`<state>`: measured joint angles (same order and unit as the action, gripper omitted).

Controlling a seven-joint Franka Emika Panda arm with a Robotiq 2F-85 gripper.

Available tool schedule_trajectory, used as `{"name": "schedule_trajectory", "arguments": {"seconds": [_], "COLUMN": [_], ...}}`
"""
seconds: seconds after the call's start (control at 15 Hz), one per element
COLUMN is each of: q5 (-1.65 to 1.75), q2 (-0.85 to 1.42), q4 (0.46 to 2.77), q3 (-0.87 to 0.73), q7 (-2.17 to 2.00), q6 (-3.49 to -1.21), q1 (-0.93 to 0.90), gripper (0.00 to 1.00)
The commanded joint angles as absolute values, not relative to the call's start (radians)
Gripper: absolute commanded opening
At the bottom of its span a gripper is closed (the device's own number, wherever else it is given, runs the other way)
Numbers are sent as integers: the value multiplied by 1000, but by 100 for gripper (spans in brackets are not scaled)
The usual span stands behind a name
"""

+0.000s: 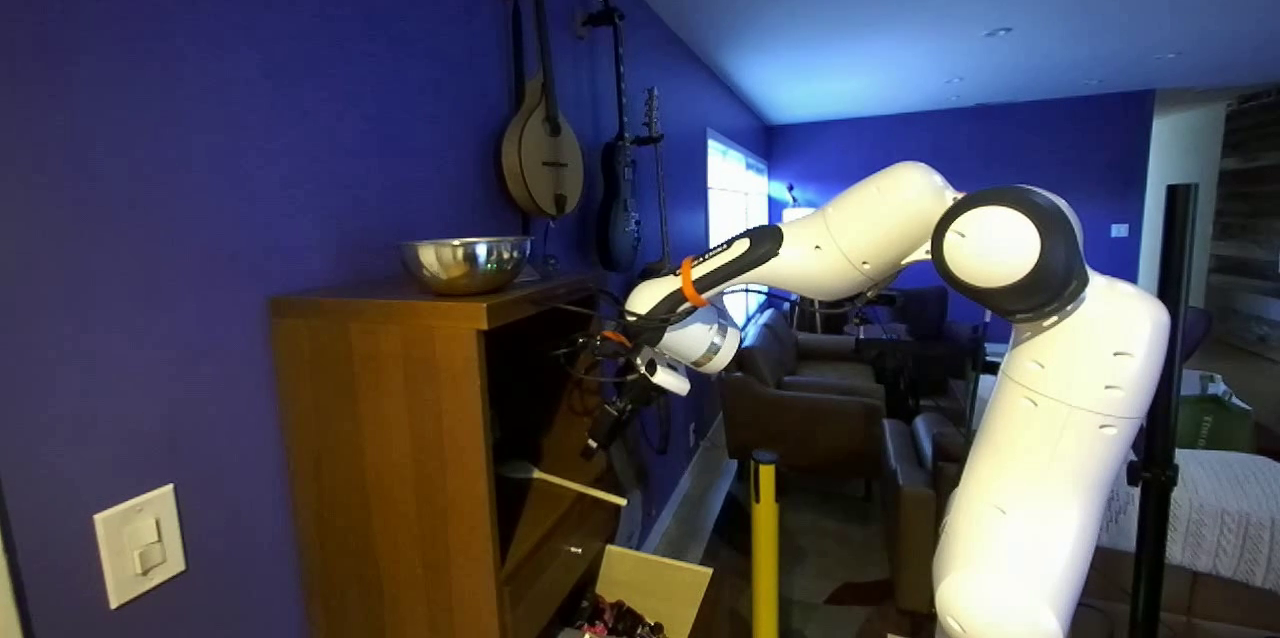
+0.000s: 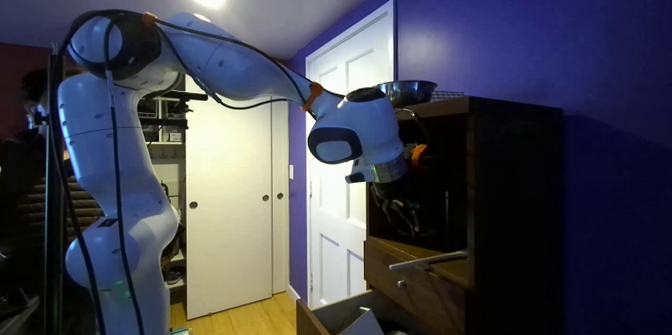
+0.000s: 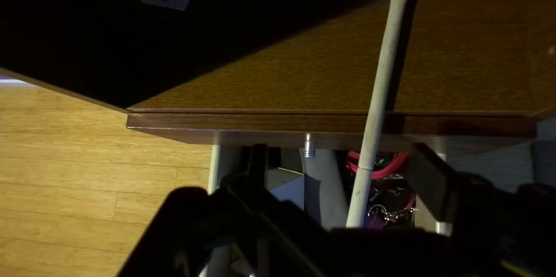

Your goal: Put the wooden spoon on the shelf above the open drawer

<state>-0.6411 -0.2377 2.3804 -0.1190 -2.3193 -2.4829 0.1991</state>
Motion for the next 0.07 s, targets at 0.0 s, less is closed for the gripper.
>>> {"name": "schedule_trajectory", "arguments": {"seconds": [0.0], "q5": [-636], "q2": [-238], "q4": [2379], "q3": [-127], "q7": [-2323], "q6": [-2481], "q1": [192], "gripper": [93]}}
